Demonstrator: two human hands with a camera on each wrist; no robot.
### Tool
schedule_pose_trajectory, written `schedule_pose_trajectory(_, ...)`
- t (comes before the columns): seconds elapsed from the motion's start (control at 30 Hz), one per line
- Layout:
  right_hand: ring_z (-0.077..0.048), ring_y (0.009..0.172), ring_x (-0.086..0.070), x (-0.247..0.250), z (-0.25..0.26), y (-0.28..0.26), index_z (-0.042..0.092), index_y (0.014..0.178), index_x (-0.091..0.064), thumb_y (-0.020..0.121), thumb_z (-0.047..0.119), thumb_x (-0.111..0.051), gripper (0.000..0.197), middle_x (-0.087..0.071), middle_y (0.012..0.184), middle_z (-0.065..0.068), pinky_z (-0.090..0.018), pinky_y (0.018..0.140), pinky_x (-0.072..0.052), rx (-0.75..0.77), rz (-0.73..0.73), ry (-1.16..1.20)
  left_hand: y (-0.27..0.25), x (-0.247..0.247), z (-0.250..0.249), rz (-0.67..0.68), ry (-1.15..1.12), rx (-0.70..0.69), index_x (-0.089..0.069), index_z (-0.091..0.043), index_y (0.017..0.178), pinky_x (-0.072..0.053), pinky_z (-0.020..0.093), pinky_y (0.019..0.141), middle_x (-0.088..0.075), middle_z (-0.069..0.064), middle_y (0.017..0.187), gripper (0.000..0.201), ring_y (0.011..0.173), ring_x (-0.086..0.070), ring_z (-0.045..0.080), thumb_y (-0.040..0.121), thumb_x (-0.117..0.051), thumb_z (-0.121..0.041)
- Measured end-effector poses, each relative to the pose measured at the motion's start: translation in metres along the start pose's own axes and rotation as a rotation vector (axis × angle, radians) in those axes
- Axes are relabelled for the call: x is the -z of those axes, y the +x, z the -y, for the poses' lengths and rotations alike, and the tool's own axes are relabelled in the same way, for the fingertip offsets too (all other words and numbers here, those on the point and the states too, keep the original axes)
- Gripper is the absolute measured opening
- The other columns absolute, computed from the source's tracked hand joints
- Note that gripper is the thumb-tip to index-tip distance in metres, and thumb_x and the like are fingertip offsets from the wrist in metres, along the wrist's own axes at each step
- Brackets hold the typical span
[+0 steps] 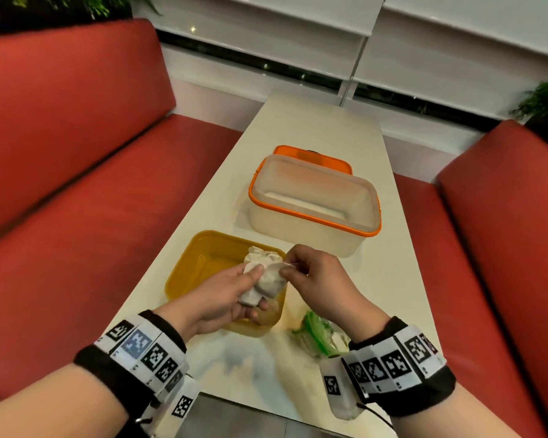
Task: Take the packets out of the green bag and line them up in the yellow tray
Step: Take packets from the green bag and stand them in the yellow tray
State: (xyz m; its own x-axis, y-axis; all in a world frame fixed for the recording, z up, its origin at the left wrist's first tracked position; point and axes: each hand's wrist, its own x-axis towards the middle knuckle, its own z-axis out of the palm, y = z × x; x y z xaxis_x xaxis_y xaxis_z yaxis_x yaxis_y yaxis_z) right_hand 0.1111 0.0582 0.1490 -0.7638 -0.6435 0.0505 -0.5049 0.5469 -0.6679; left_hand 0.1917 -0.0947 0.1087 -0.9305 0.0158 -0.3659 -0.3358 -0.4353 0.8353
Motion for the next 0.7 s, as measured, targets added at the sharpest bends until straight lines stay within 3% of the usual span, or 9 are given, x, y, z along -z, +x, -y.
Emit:
schedule_pose_trajectory(0.07,-0.009,0.064,-0.048,-0.006,0.007,0.006,0.022,0.08,-0.056,0.089,0.017,-0.059,0.01,-0.056,0.069,0.007,-0.022,0.059,-0.037,0.002,-0.015,0.003,-0.004,0.016,-0.004,-0.092,-0.016,-0.038,-0.056,-0.015,0.112,-0.045,0.022,0.048,-0.064,0.005,0.08,0.022,0.062,-0.057,0.014,0.098,-0.045,-0.027)
schedule_pose_trajectory(0.2,-0.017,0.078,-0.056,-0.023,0.019,0.02,0.019,0.092,-0.064,0.092,0.018,-0.053,0.01,-0.065,0.084,0.0,-0.029,0.068,-0.044,0.001,0.065,-0.12,-0.011,0.047,-0.009,-0.259,0.005,-0.103,-0.056,-0.016,0.106,-0.046,0.022,0.051,-0.059,0.006,0.082,0.016,0.065,-0.055,0.014,0.099,-0.043,-0.023)
schedule_pose_trajectory(0.3,-0.021,0.084,-0.056,-0.038,0.027,0.029,0.013,0.096,-0.065,0.093,0.016,-0.049,0.017,-0.066,0.093,-0.005,-0.033,0.073,-0.048,0.023,0.23,-0.288,-0.017,0.063,-0.008,-0.269,0.009,-0.103,-0.055,-0.014,0.108,-0.048,0.022,0.051,-0.059,0.006,0.083,0.015,0.066,-0.056,0.014,0.099,-0.045,-0.02)
schedule_pose_trajectory(0.4,-0.018,0.082,-0.051,-0.053,0.033,0.037,0.012,0.099,-0.066,0.093,0.014,-0.047,0.019,-0.064,0.097,-0.007,-0.03,0.072,-0.044,0.005,0.355,-0.4,-0.019,0.071,-0.006,-0.265,-0.003,-0.093,-0.055,-0.015,0.106,-0.049,0.022,0.051,-0.059,0.007,0.083,0.012,0.065,-0.057,0.014,0.098,-0.046,-0.018)
schedule_pose_trajectory(0.5,-0.019,0.091,-0.054,-0.067,0.035,0.042,0.015,0.11,-0.064,0.091,0.013,-0.05,0.024,-0.063,0.106,-0.006,-0.032,0.083,-0.05,-0.096,0.497,-0.502,-0.019,0.074,-0.006,-0.241,-0.02,-0.083,-0.055,-0.015,0.107,-0.05,0.022,0.052,-0.059,0.008,0.083,0.012,0.065,-0.057,0.014,0.098,-0.047,-0.017)
schedule_pose_trajectory(0.6,-0.023,0.102,-0.057,-0.077,0.031,0.045,0.018,0.119,-0.06,0.092,0.015,-0.047,0.03,-0.061,0.114,-0.005,-0.033,0.091,-0.05,-0.212,0.518,-0.565,-0.02,0.076,-0.006,-0.216,-0.016,-0.079,-0.054,-0.016,0.109,-0.051,0.022,0.053,-0.059,0.008,0.085,0.013,0.067,-0.057,0.015,0.098,-0.046,-0.017)
schedule_pose_trajectory(0.7,-0.028,0.115,-0.051,-0.084,0.026,0.046,0.022,0.128,-0.054,0.092,0.023,-0.046,0.036,-0.055,0.127,-0.006,-0.036,0.099,-0.04,-0.271,0.52,-0.672,-0.022,0.078,-0.006,-0.199,-0.014,-0.085,-0.055,-0.016,0.108,-0.051,0.022,0.055,-0.058,0.008,0.086,0.013,0.068,-0.057,0.014,0.099,-0.046,-0.017)
